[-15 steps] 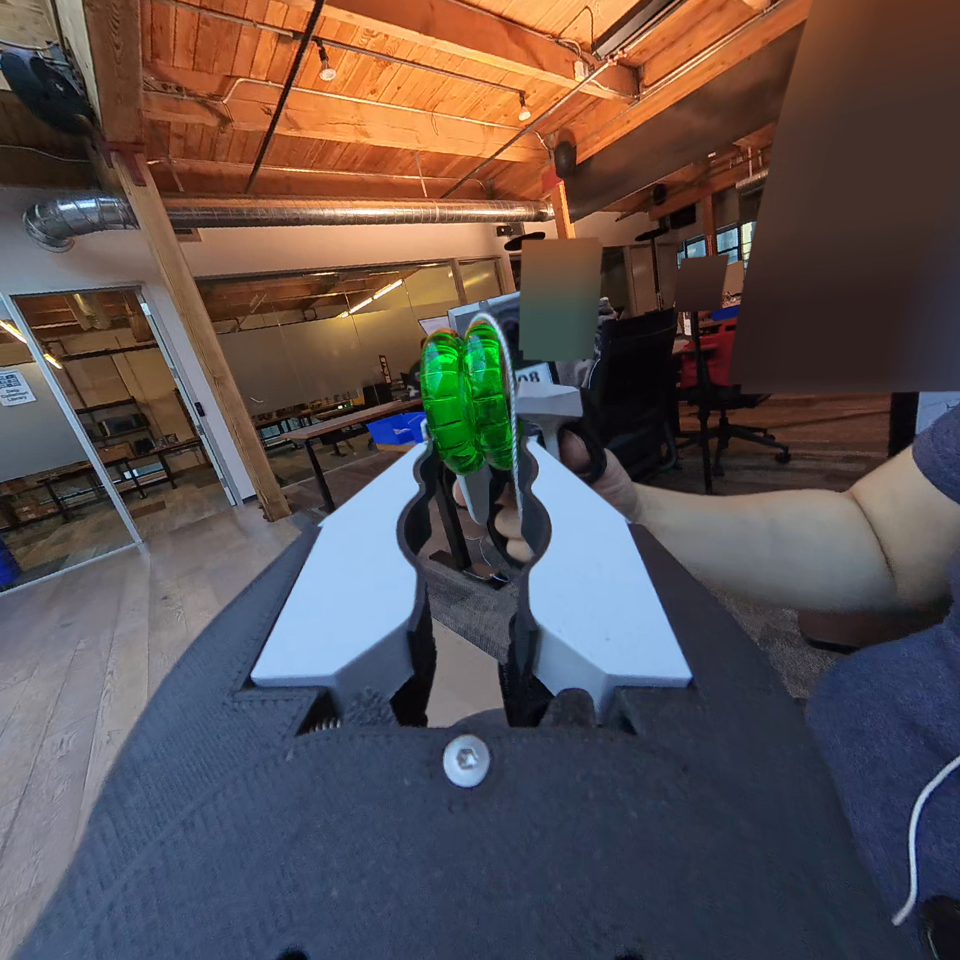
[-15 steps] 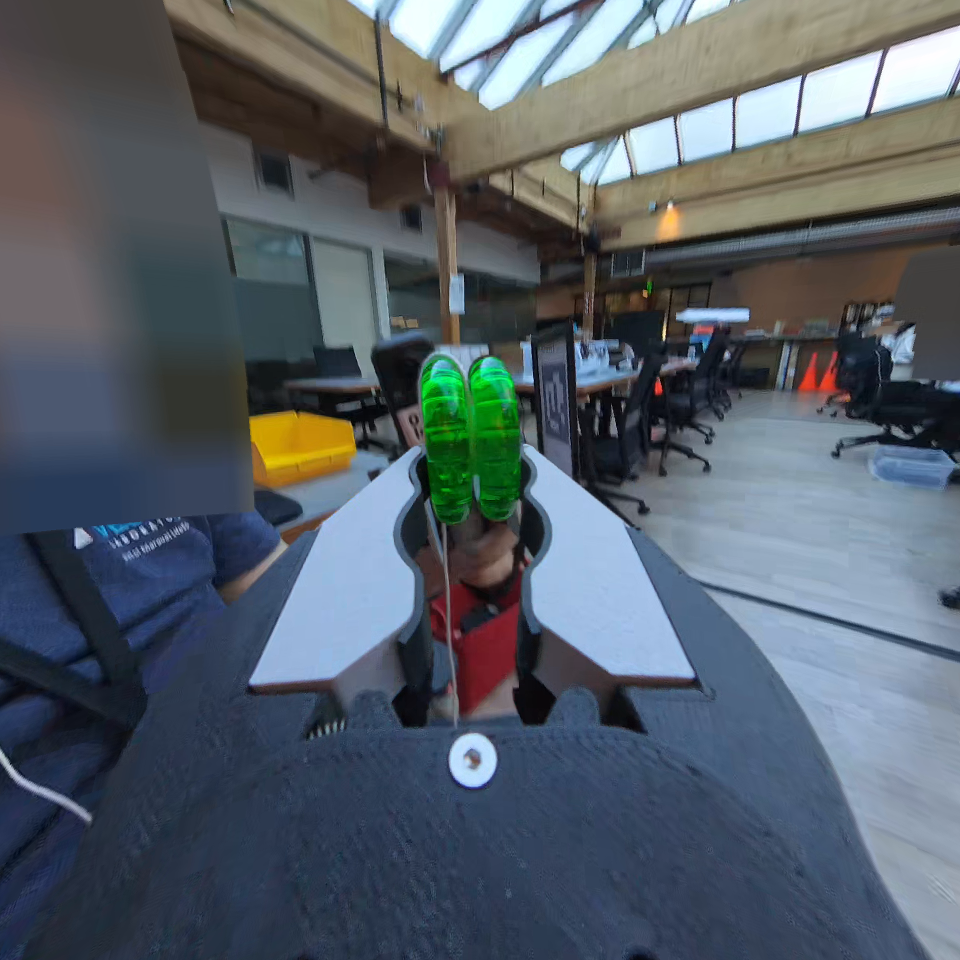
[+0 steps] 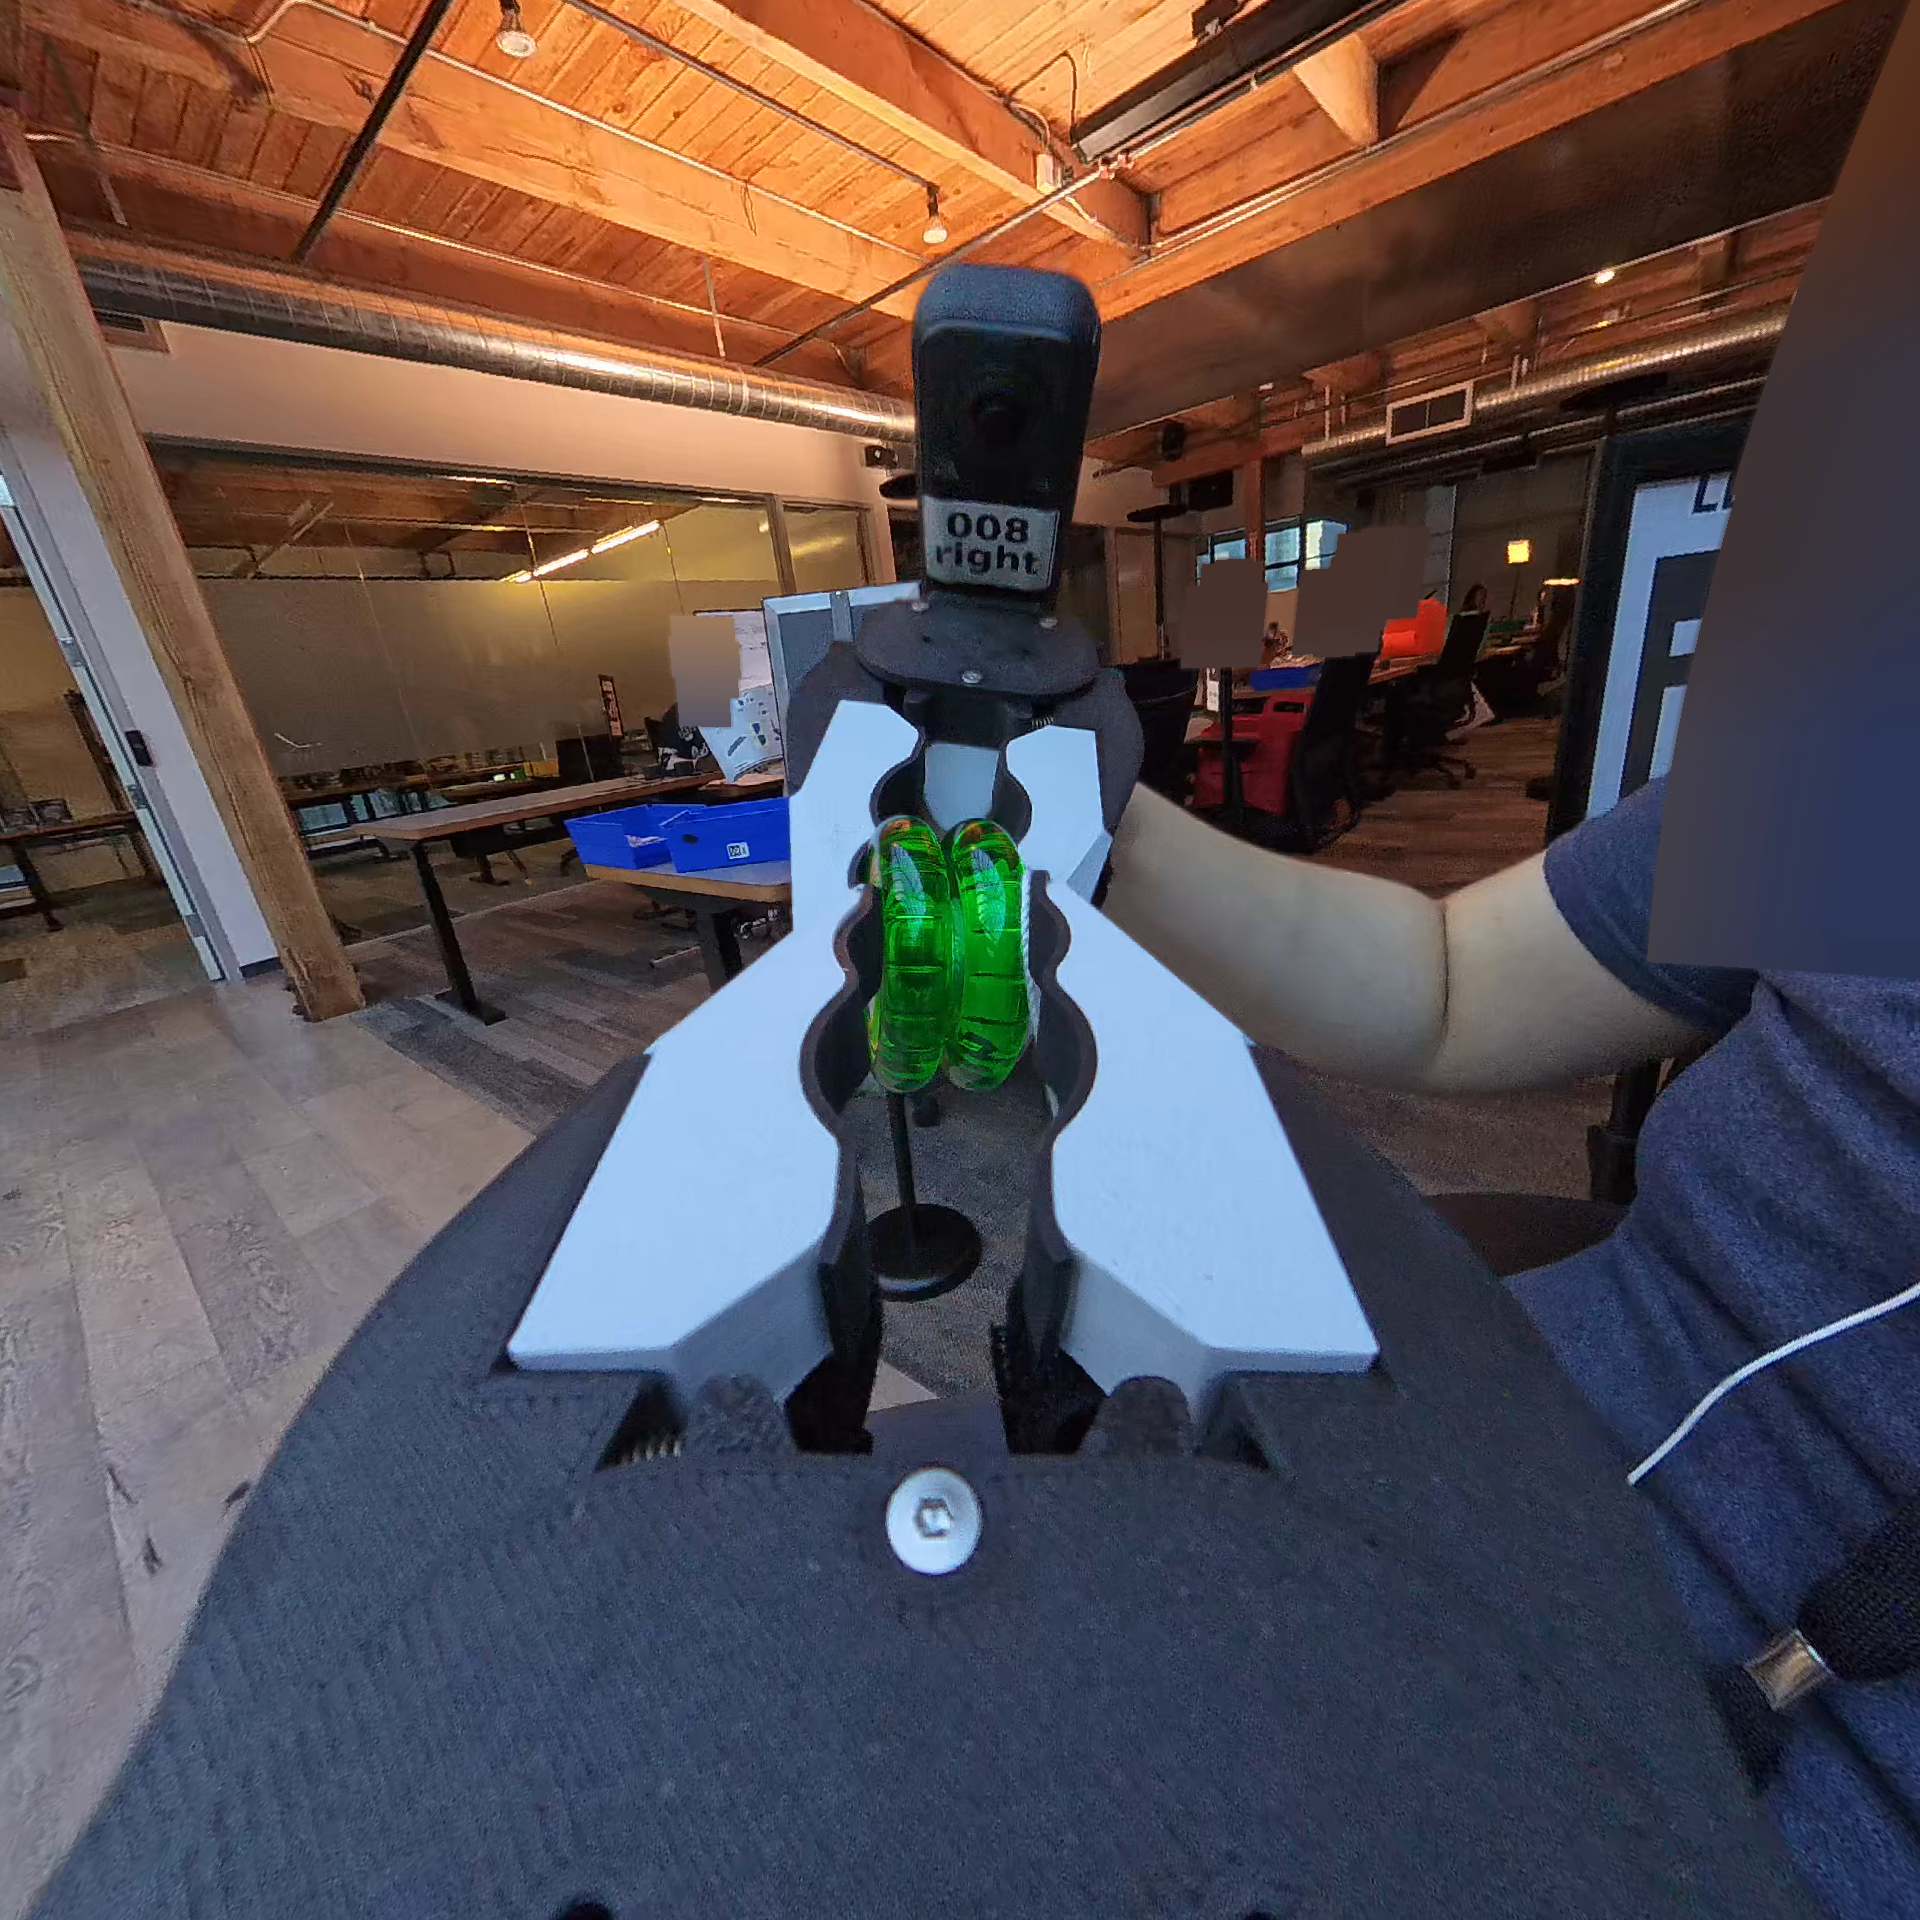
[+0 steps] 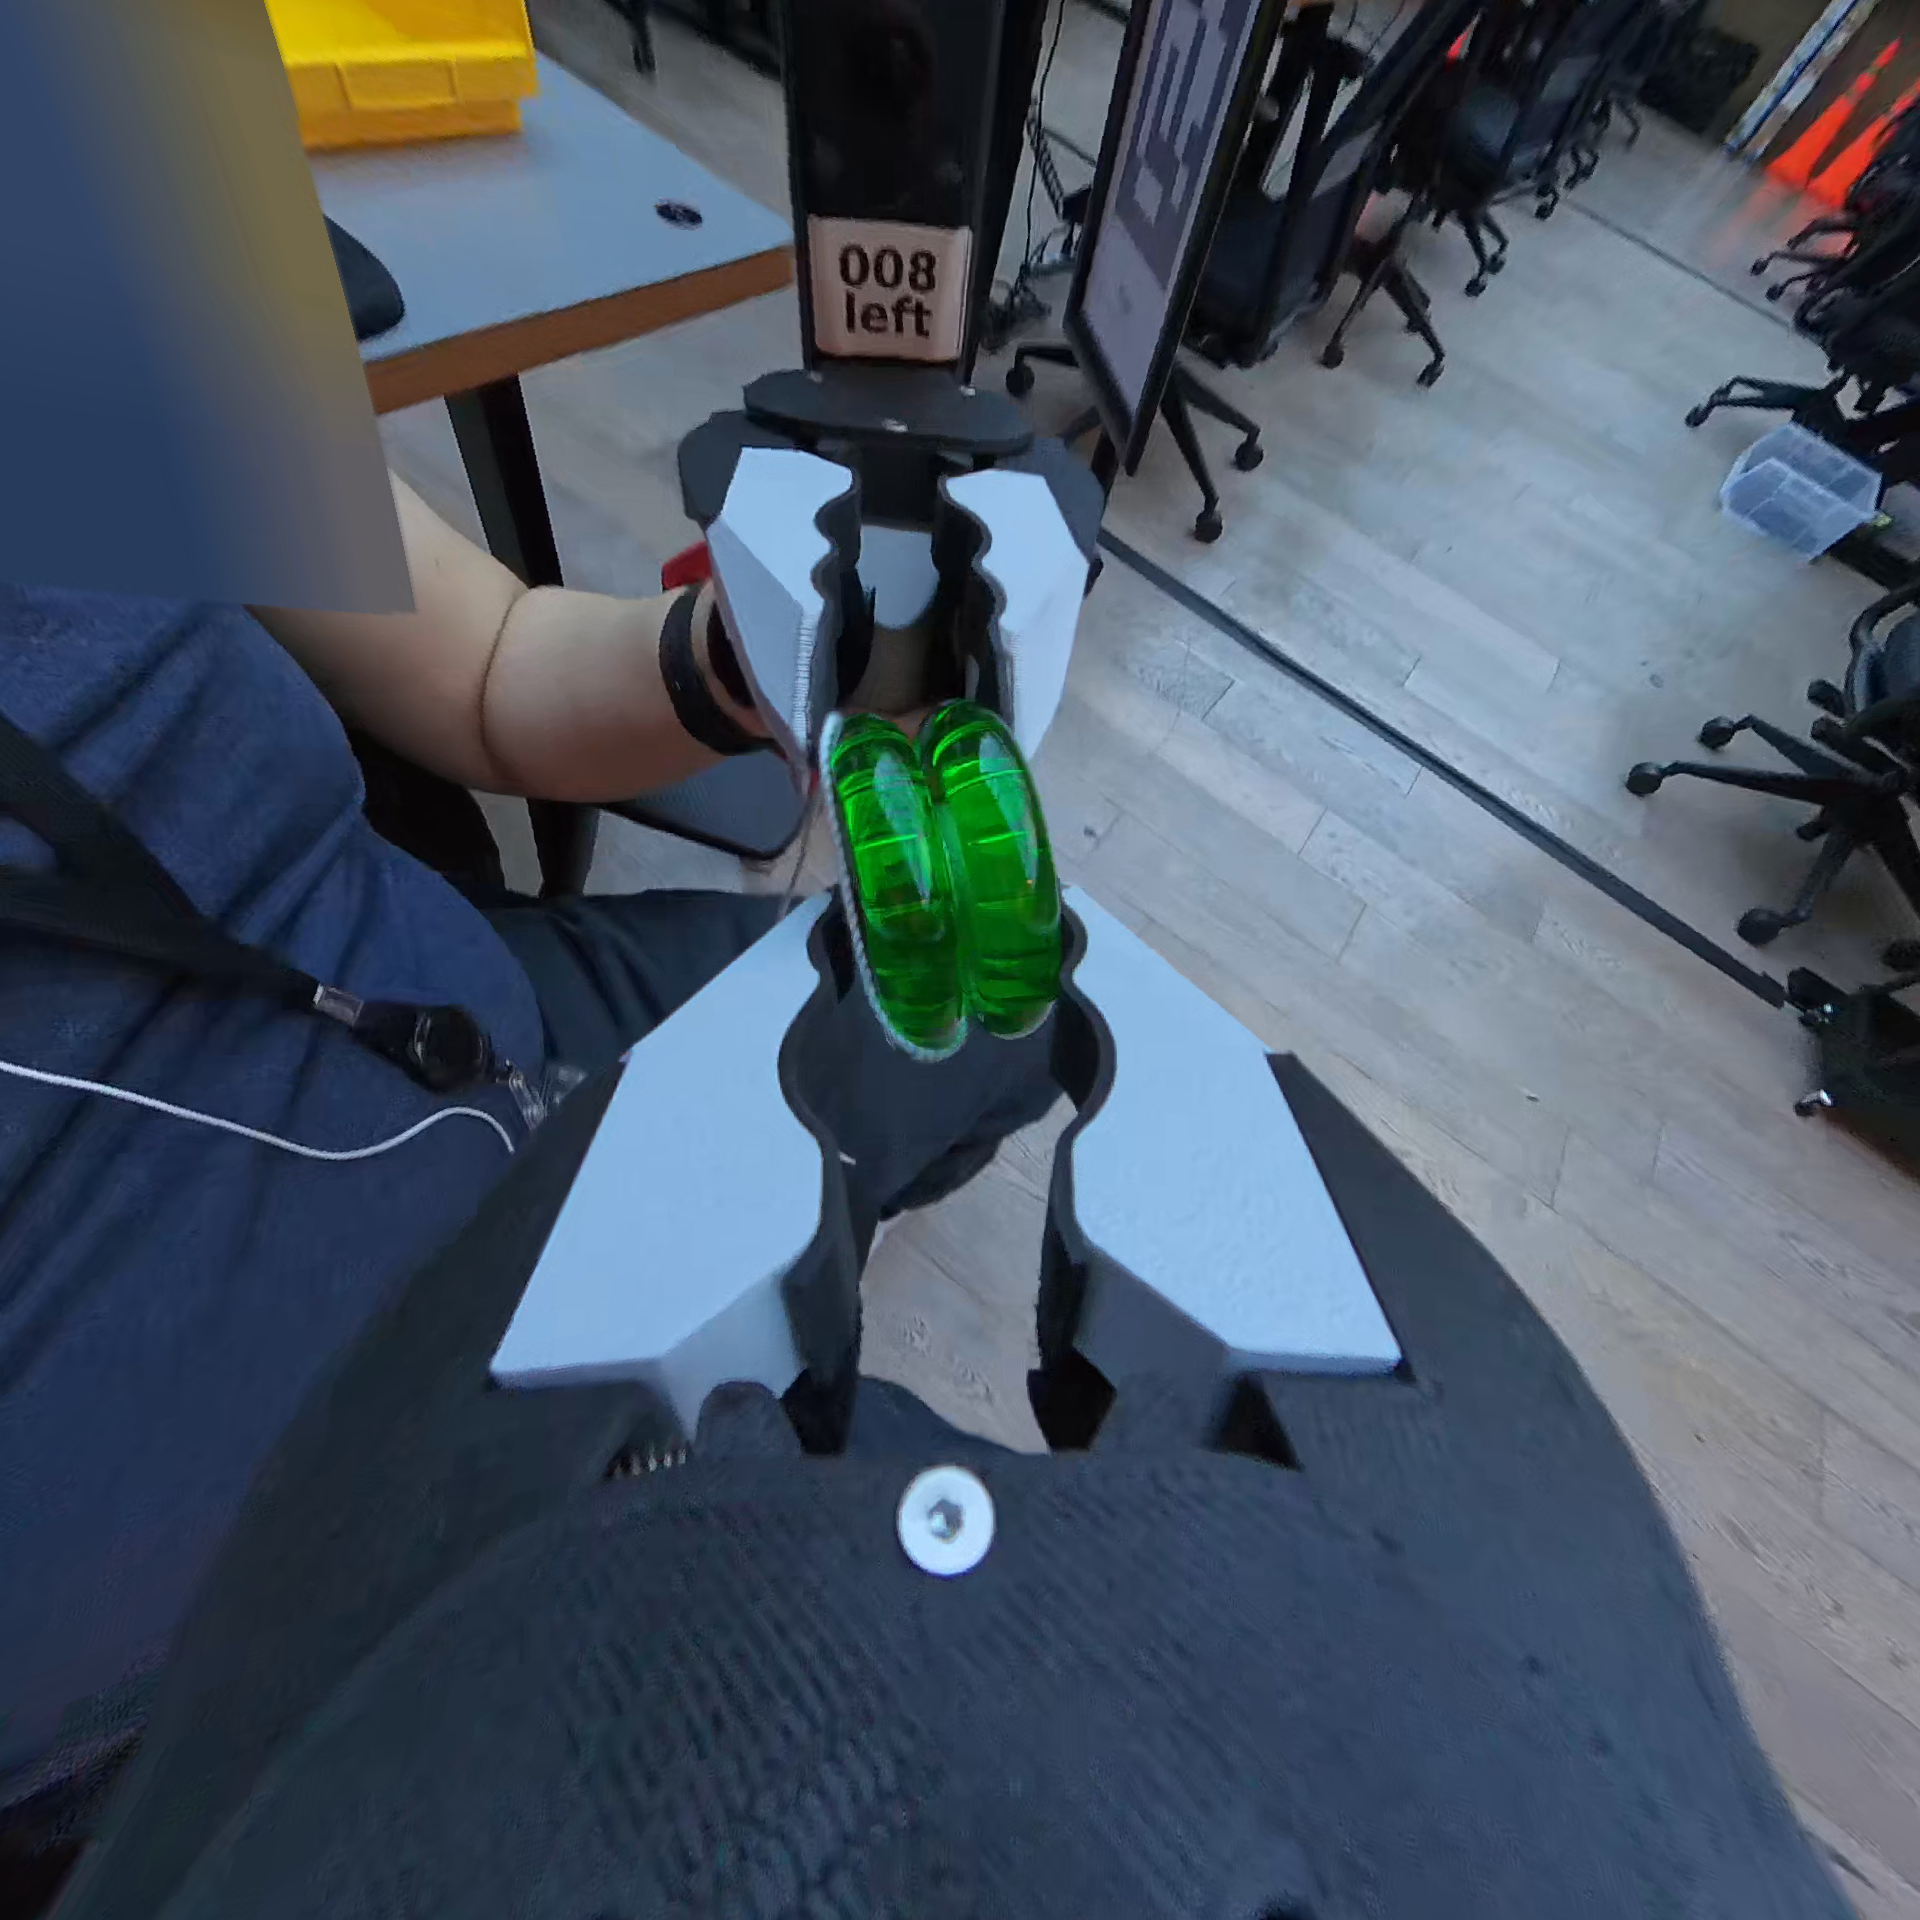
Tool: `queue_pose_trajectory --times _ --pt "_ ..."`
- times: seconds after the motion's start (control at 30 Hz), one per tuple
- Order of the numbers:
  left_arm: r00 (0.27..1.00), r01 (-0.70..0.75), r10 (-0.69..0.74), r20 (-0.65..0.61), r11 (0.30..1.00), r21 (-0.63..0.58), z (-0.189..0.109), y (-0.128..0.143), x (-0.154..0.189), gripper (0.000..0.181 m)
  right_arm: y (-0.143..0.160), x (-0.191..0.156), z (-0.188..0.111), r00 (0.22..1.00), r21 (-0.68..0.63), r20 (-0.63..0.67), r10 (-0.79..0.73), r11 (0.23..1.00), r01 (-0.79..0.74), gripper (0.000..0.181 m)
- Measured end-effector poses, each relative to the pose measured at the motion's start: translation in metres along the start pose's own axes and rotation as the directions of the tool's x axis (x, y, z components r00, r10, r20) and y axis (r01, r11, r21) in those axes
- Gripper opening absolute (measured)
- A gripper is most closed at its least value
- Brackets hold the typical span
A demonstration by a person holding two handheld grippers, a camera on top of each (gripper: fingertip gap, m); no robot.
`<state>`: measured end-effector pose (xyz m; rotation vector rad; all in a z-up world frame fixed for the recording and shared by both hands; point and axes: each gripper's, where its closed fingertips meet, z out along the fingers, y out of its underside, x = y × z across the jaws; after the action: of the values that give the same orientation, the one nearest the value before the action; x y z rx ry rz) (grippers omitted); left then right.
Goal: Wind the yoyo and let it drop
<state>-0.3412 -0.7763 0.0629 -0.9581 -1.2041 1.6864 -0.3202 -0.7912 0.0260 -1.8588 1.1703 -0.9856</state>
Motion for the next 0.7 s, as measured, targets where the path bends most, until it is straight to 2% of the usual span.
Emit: queue_pose_trajectory --times 0.1,0.17,0.23,0.37,0.43,0.47,0.53,0.57,0.63,0.7 --pt "0.998 0.052 -0.051 -0.025 0.997 0.055 -0.004 -0.009 0.001 0.025 -0.010 -0.003 -0.001 0.999 0.116 -0.021 0.028 0.993 -0.025 0.033" --pt "0.998 0.057 -0.056 -0.019 0.997 0.057 -0.005 -0.009 -0.002 0.026 -0.009 -0.001 0.000 0.996 0.128 -0.076 0.038 0.991 -0.028 0.030" --pt "0.999 0.032 -0.032 0.013 0.999 0.012 -0.007 -0.003 -0.008 0.027 -0.002 0.004 0.000 0.988 0.097 -0.145 0.057 0.994 -0.043 0.029" --pt "0.992 -0.103 0.109 0.068 0.991 -0.088 -0.010 0.007 -0.012 0.025 0.012 0.008 0.002 0.965 0.011 -0.240 0.104 0.994 -0.104 0.029" --pt "0.981 -0.164 0.174 0.083 0.980 -0.117 -0.010 0.008 -0.012 0.012 0.017 0.011 0.000 0.948 -0.011 -0.279 0.152 0.987 -0.161 0.028" --pt "0.978 -0.176 0.185 0.091 0.979 -0.100 -0.010 0.005 -0.011 0.000 0.021 0.006 0.002 0.950 -0.032 -0.254 0.183 0.980 -0.197 0.028" --pt "0.980 -0.183 0.187 0.068 0.981 -0.062 -0.011 -0.001 -0.005 0.000 0.033 -0.003 0.010 0.944 -0.084 -0.213 0.250 0.958 -0.273 0.028" --pt "0.984 -0.171 0.174 0.027 0.981 -0.088 -0.011 0.003 -0.001 0.000 0.037 -0.010 0.015 0.944 -0.098 -0.181 0.277 0.950 -0.298 0.028" --pt "0.985 -0.162 0.169 0.037 0.976 -0.145 -0.014 0.012 -0.007 0.000 0.035 -0.021 0.023 0.931 -0.066 -0.089 0.354 0.931 -0.360 0.028" --pt "0.990 -0.114 0.124 0.070 0.984 -0.137 -0.020 0.011 -0.016 0.000 0.035 -0.020 0.023 0.898 -0.028 -0.055 0.436 0.899 -0.437 0.028"
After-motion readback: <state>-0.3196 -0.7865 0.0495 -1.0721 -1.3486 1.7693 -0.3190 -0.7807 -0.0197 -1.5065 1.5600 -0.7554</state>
